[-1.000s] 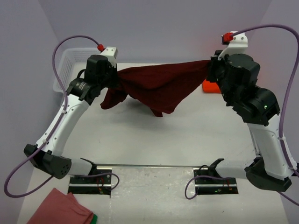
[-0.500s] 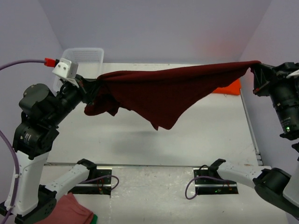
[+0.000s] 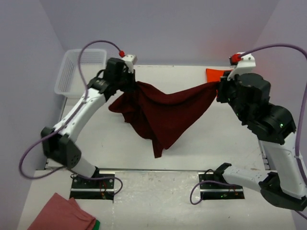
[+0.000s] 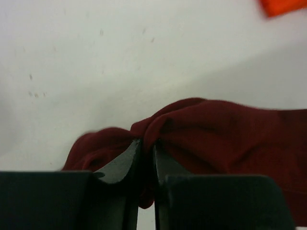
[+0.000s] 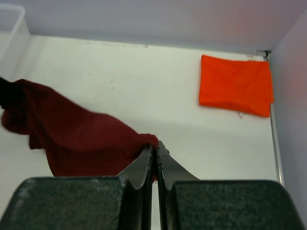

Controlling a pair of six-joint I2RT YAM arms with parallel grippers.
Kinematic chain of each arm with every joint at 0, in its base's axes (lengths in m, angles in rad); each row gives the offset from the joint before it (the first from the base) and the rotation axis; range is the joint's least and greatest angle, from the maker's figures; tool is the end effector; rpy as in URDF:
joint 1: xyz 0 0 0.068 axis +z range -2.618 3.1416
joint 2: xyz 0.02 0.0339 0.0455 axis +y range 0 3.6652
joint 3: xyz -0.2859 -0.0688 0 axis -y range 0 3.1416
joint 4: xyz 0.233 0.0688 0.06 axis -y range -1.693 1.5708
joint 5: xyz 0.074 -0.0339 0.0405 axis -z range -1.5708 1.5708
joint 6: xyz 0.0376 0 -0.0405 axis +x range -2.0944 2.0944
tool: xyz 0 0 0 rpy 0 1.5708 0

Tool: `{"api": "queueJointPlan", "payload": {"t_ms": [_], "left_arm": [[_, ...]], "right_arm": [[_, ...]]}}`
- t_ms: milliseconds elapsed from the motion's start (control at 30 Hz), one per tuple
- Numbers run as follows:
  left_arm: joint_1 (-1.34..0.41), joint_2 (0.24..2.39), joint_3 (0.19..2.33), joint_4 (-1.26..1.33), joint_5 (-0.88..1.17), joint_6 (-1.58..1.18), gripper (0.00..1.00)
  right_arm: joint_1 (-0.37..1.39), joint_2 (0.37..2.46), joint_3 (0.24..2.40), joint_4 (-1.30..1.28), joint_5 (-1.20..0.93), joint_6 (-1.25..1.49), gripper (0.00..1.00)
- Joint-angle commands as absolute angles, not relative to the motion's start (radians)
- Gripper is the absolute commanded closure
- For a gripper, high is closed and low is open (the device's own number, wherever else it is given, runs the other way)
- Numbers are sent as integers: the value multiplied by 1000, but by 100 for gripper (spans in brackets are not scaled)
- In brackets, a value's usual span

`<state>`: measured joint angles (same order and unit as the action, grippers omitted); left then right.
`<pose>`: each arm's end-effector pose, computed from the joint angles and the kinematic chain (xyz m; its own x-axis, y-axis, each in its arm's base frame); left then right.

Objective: Fold and stack the t-shirts
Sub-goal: Flatten out the tshirt

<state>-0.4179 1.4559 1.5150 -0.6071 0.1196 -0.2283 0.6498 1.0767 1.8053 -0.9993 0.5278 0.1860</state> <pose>0.2827 -0.1304 0.4132 -0.5761 0.0099 -0.8173 0.3754 0.8915 -0.2537 0.1077 0.0581 0.5366 -0.2344 0.0225 -0.9719 -0.0946 0.9945 0.0458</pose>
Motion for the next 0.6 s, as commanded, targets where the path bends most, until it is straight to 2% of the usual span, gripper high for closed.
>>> {"api": "queueJointPlan", "payload": {"t_ms": [0,100,167,200,233,433,567], "left_arm": [[-442,1688,1495,-594,-62,-288,84],[-472,1776,1528,-618,-262,-345,74],[-503,1750,1485,-614,-360,-362,70],[-544,1702,1461,-594,-382,-370,61],[-566,1674,1431,-588,-393,-370,59],[-803,1410,1180,-526,-376,-359,48],[-928,1252,1010,-329,-226,-361,41]], "right_arm": [[649,1075,1753,-948,531,230,100],[650,1097,1746,-947,523,229,100],[649,1103,1744,-946,522,229,100],[649,1104,1734,-946,522,229,100],[649,1104,1724,-942,523,227,100],[649,1123,1674,-914,508,233,100],[650,1131,1648,-896,492,248,100]]}}
